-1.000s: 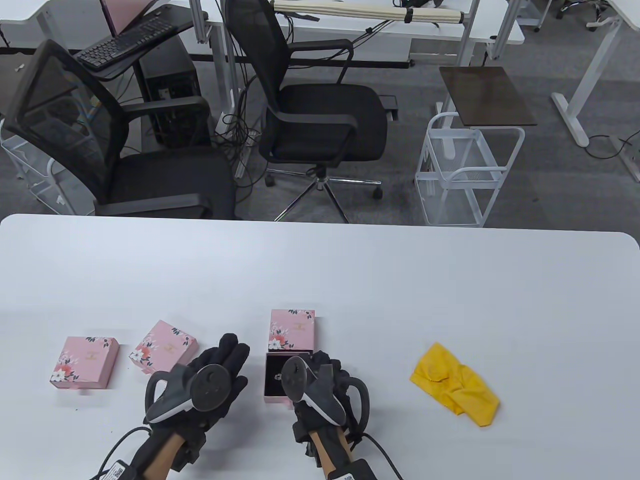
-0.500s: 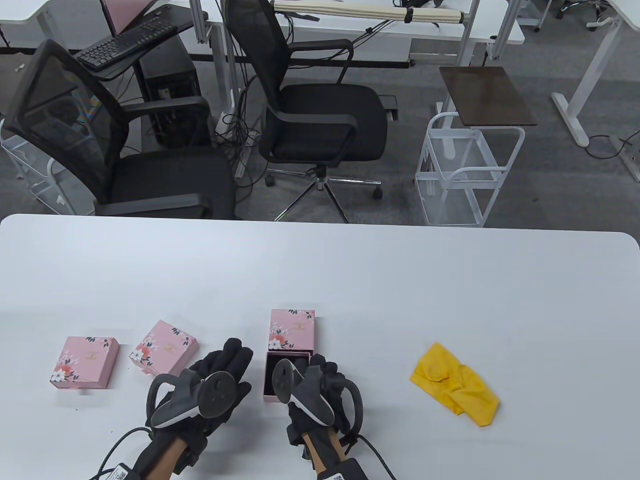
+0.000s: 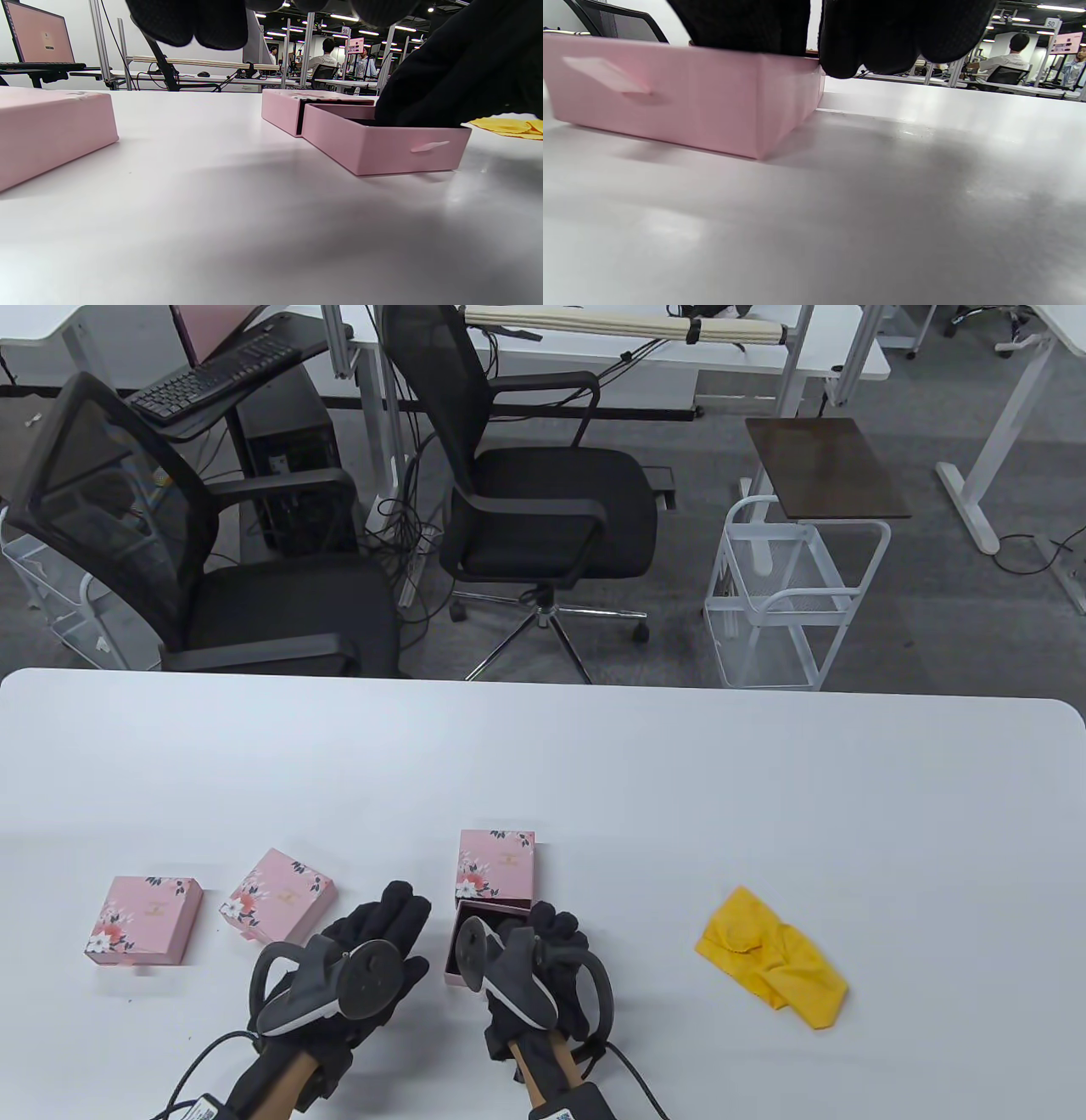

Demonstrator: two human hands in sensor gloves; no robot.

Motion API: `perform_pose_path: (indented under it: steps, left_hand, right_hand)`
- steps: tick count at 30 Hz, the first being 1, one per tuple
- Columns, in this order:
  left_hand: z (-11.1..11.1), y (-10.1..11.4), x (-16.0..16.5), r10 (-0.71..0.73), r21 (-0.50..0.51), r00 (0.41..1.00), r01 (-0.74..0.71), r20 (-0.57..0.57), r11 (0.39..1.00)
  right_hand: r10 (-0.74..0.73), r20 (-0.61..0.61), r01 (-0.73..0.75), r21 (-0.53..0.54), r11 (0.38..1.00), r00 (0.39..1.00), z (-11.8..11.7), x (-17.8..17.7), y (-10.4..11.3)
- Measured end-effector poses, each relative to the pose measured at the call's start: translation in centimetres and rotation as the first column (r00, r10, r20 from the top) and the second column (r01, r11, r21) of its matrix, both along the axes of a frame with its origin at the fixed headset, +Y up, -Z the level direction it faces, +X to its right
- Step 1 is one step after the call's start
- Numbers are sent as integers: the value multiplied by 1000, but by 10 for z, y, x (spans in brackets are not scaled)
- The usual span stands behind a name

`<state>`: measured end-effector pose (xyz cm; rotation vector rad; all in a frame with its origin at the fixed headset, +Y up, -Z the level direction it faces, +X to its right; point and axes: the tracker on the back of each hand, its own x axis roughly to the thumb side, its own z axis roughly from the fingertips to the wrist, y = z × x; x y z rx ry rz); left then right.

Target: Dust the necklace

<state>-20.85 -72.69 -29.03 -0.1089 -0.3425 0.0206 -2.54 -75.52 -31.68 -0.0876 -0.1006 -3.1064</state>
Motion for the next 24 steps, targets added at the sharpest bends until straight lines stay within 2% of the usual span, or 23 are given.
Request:
perform_pose_path:
  steps: [6,10,16,20,24]
  left_hand:
    - [0,0,-1,2,6,1000,-2,-5,1000]
    - [0,0,-1,2,9,1000,-2,-5,1000]
    - [0,0,-1,4,15,1000,-4,-6,1000]
    - [0,-1,-1,13,29,1000,-13,0,999]
    - [0,-2,-1,30,26,1000,-31,5,999]
  right_hand:
    - [46,-47,-45,17,999,998,1,-2,-1]
    - [41,-59,-37,64,997,997,4,-1,2]
    - [-76,-77,90,190,978,994,9,3,23]
    - [-176,-86,193,273,942,981,12,9,37]
    - [-234,-95,252,312,916,968,14,14,48]
